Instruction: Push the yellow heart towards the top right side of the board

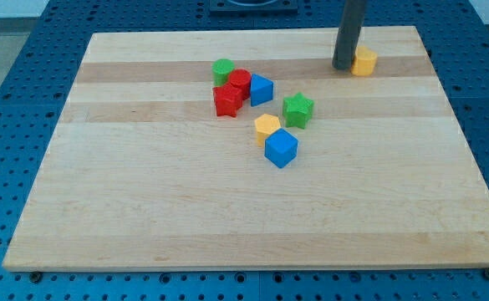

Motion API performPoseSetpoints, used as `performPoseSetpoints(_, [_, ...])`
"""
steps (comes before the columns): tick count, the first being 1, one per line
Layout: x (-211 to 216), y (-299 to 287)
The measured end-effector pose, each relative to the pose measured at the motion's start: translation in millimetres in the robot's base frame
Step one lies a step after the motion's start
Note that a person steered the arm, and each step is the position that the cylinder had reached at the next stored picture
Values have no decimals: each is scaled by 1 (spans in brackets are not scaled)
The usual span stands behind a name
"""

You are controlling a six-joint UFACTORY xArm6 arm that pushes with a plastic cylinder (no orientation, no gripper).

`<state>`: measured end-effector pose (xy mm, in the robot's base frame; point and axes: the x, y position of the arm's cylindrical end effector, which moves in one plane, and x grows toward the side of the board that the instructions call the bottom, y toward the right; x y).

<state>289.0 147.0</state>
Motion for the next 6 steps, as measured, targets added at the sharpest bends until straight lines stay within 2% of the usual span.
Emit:
performPoseSetpoints(2, [0, 0])
performPoseSetpoints(3, [25, 2])
performPoseSetpoints(4, [109, 25])
performPoseSetpoints(5, [136, 17])
performPoseSetpoints(6, [201, 14])
